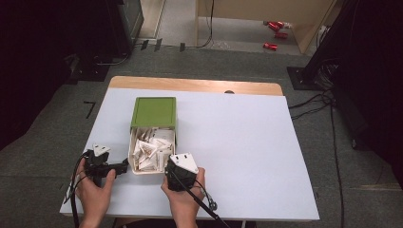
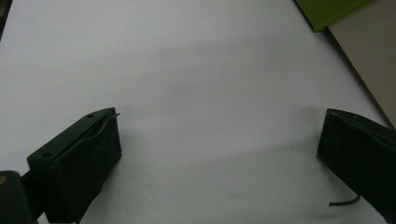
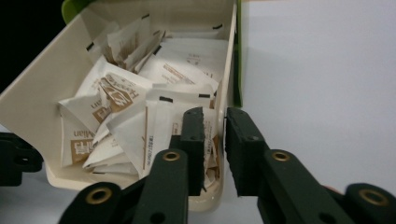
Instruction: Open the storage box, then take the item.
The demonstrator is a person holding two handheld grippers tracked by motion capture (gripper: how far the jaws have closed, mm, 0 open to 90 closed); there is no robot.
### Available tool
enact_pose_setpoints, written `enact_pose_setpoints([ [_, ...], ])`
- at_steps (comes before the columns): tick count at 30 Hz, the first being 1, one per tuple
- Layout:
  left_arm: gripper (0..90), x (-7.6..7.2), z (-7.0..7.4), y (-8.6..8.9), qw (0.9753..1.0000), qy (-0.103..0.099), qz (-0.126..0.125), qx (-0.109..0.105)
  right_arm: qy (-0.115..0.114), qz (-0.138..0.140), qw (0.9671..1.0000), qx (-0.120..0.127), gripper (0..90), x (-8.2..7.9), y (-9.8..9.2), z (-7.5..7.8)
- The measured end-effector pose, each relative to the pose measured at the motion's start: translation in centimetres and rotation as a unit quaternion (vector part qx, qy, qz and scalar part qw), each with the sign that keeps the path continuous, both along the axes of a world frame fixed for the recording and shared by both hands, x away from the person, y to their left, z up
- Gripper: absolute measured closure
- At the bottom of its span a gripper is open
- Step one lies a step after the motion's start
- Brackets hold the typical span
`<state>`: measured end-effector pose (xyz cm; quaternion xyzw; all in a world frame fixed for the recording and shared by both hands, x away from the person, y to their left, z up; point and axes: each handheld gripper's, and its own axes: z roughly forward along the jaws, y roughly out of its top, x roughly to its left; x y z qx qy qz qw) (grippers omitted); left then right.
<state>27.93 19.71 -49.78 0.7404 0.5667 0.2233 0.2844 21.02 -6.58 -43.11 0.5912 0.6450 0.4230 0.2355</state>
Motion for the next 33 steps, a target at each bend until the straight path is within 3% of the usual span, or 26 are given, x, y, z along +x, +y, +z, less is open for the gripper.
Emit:
enact_pose_setpoints([
  [11,0.0,0.0,0.0,0.0,1.0000,0.000,0.000,0.000,-0.023,0.009,0.9997,0.000,67.2,0.3,0.2,1.1],
  [17,0.0,0.0,0.0,0.0,1.0000,0.000,0.000,0.000,-0.038,0.006,0.9993,0.002,64.6,0.6,0.4,2.2],
  [23,0.0,0.0,0.0,0.0,1.0000,0.000,0.000,0.000,-0.046,0.023,0.9987,0.008,64.6,1.0,0.6,3.2],
  [33,0.0,0.0,0.0,0.0,1.0000,0.000,0.000,0.001,-0.032,0.052,0.9982,0.003,63.8,1.9,2.1,2.8],
])
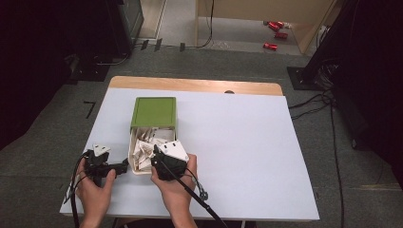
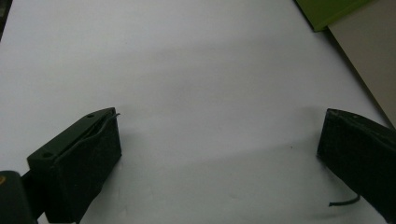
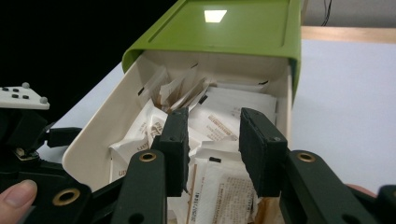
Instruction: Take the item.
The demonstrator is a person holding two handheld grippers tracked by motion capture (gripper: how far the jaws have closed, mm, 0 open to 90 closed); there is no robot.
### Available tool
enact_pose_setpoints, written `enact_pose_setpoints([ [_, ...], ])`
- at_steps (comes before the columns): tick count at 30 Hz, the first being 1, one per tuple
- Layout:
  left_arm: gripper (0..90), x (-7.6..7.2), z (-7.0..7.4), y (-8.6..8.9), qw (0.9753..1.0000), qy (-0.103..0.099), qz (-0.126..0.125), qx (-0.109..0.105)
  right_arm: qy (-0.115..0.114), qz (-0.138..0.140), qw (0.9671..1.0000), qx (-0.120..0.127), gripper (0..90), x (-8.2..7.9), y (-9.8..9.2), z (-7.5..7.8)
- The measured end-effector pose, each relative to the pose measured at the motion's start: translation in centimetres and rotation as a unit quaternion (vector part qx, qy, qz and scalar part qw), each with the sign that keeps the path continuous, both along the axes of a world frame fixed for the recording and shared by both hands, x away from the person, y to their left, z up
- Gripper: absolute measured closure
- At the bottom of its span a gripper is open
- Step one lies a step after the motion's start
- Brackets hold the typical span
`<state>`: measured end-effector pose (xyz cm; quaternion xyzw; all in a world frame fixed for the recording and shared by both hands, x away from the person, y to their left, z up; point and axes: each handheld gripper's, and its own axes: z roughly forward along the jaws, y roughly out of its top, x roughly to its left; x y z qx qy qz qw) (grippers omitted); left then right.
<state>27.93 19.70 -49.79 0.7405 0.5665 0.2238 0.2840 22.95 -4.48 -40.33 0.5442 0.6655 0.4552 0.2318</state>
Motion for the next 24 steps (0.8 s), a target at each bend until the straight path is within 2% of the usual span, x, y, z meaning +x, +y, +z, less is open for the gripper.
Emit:
enact_pose_setpoints([
  [10,0.0,0.0,0.0,0.0,1.0000,0.000,0.000,0.000,0.015,0.012,0.9997,-0.013,61.6,0.6,1.4,-1.4],
  [16,0.0,0.0,0.0,0.0,1.0000,0.000,0.000,0.000,0.009,0.009,0.9997,-0.021,61.8,0.6,1.9,-1.6],
  [24,0.0,0.0,0.0,0.0,1.0000,0.001,0.000,0.000,0.018,0.023,0.9994,-0.020,62.2,0.5,3.0,-2.4],
])
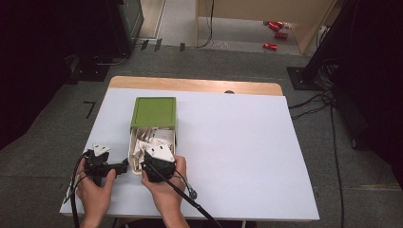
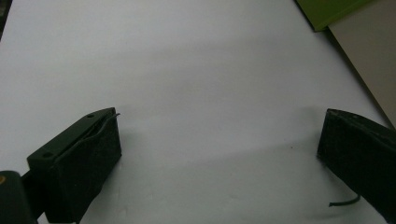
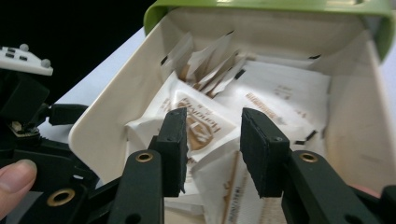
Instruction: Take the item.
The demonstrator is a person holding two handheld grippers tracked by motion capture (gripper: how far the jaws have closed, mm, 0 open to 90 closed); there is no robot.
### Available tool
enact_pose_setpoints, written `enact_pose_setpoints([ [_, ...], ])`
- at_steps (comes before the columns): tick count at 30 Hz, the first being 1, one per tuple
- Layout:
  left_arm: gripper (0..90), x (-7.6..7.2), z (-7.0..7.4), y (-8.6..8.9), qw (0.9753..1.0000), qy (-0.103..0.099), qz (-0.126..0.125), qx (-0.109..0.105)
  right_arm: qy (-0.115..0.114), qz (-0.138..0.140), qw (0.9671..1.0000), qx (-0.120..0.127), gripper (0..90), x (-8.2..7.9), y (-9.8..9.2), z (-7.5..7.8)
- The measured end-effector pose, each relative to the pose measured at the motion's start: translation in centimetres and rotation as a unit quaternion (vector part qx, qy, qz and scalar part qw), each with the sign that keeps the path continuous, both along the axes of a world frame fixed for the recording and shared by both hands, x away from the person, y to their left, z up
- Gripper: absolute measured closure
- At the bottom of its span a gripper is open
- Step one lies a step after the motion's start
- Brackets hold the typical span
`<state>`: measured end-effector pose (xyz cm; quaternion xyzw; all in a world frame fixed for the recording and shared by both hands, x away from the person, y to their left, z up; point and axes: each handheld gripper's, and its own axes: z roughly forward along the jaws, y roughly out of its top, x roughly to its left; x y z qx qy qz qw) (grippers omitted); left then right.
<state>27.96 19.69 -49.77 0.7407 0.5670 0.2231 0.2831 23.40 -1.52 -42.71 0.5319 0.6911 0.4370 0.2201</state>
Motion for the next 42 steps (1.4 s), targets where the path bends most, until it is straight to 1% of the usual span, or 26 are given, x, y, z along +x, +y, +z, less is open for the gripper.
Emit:
enact_pose_setpoints([
  [4,0.0,0.0,0.0,0.0,1.0000,0.000,0.000,0.000,0.003,0.008,1.0000,-0.003,62.5,0.1,0.7,-0.5],
  [6,0.0,0.0,0.0,0.0,1.0000,0.000,0.000,0.000,-0.003,0.005,0.9999,-0.015,63.2,0.3,1.2,-0.9],
  [10,0.0,0.0,0.0,0.0,1.0000,0.000,0.000,0.000,-0.016,-0.010,0.9993,-0.031,64.6,0.5,1.7,-1.3],
  [11,0.0,0.0,0.0,0.0,1.0000,0.000,0.000,0.000,-0.019,-0.010,0.9990,-0.039,64.9,0.6,1.9,-1.4],
  [12,0.0,0.0,0.0,0.0,1.0000,0.000,0.000,0.000,-0.019,-0.010,0.9990,-0.039,64.9,0.6,1.9,-1.4],
  [13,0.0,0.0,0.0,0.0,1.0000,0.000,0.000,0.000,-0.024,-0.008,0.9983,-0.053,66.1,0.8,2.1,-1.7],
  [14,0.0,0.0,0.0,0.0,1.0000,0.000,0.000,0.000,-0.024,-0.008,0.9983,-0.053,66.1,0.8,2.1,-1.7],
  [15,0.0,0.0,0.0,0.0,1.0000,0.000,0.000,0.000,-0.032,-0.007,0.9970,-0.070,69.3,0.9,2.5,-2.1],
  [16,0.0,0.0,0.0,0.0,1.0000,0.000,0.000,0.000,-0.032,-0.007,0.9970,-0.070,69.3,0.9,2.5,-2.1],
  [17,0.0,0.0,0.0,0.0,1.0000,0.000,0.000,0.000,-0.034,-0.009,0.9966,-0.074,72.4,0.9,2.6,-2.2],
  [18,0.0,0.0,0.0,0.0,1.0000,0.000,0.000,0.000,-0.034,-0.011,0.9966,-0.075,76.0,1.0,2.6,-2.3],
  [20,0.0,0.0,0.0,0.0,1.0000,0.000,0.000,0.000,-0.034,-0.011,0.9966,-0.074,80.3,1.0,2.6,-2.3],
  [21,0.0,0.0,0.0,0.0,1.0000,0.000,0.000,0.000,-0.034,-0.013,0.9967,-0.072,83.0,1.0,2.5,-2.1],
  [23,0.0,0.0,0.0,0.0,1.0000,0.000,0.000,0.000,-0.031,-0.014,0.9971,-0.068,85.6,1.0,2.3,-1.9],
  [24,0.0,0.0,0.0,0.0,1.0000,0.000,0.000,0.000,-0.031,-0.014,0.9971,-0.068,85.6,1.0,2.3,-1.9],
  [25,0.0,0.0,0.0,0.0,1.0000,0.000,0.000,0.000,-0.030,-0.015,0.9976,-0.061,86.3,0.9,2.0,-1.5],
  [26,0.0,0.0,0.0,0.0,1.0000,0.000,0.000,0.000,-0.030,-0.015,0.9976,-0.061,86.3,0.9,2.0,-1.5],
  [29,0.0,0.0,0.0,0.0,1.0000,0.000,0.000,0.000,-0.031,-0.013,0.9982,-0.049,86.6,0.7,1.5,-0.8],
  [31,0.0,0.0,0.0,0.0,1.0000,0.000,0.000,0.000,-0.032,-0.012,0.9983,-0.047,86.6,0.6,1.4,-0.7],
  [34,0.0,0.0,0.0,0.0,1.0000,0.000,0.000,0.000,-0.036,-0.008,0.9987,-0.034,86.8,0.3,0.8,0.2],
  [36,0.0,0.0,0.0,0.0,1.0000,0.000,0.000,0.000,-0.037,-0.007,0.9988,-0.031,87.0,0.2,0.6,0.4],
  [42,0.0,0.0,0.0,0.0,1.0000,0.000,0.000,0.000,-0.040,-0.007,0.9991,-0.015,87.4,-0.3,-0.5,1.7],
])
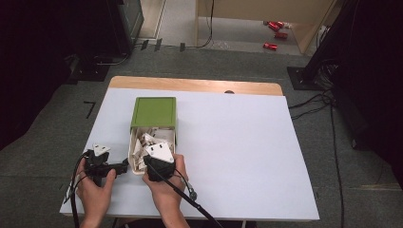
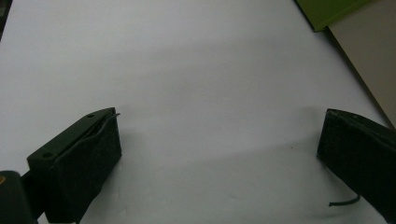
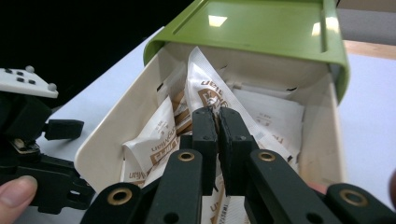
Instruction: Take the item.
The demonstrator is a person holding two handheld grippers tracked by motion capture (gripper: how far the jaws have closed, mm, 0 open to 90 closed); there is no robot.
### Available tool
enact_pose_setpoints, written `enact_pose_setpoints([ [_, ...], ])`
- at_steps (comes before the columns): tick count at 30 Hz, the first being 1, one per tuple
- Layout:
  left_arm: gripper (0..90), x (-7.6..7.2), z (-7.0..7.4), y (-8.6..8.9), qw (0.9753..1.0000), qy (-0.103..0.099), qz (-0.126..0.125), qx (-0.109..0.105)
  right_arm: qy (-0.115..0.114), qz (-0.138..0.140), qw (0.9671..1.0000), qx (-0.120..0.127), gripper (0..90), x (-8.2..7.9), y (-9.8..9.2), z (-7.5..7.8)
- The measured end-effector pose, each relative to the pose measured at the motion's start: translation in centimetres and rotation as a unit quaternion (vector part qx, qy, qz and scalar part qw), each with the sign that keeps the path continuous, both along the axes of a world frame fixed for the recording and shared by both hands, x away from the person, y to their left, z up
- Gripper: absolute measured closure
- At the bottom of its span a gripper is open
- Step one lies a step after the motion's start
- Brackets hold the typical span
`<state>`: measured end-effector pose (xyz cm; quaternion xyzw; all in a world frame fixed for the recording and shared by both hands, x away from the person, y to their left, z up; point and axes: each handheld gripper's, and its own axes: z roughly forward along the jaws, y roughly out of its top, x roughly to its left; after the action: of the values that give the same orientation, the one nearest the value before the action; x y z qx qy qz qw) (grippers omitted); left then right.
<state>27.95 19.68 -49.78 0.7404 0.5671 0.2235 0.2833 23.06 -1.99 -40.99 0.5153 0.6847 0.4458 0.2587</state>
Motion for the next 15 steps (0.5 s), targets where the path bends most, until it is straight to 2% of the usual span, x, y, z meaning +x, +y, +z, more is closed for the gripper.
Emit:
enact_pose_setpoints([
  [15,0.0,0.0,0.0,0.0,1.0000,0.000,0.000,0.000,-0.008,-0.005,0.9998,0.020,87.6,-0.4,-2.8,1.3],
])
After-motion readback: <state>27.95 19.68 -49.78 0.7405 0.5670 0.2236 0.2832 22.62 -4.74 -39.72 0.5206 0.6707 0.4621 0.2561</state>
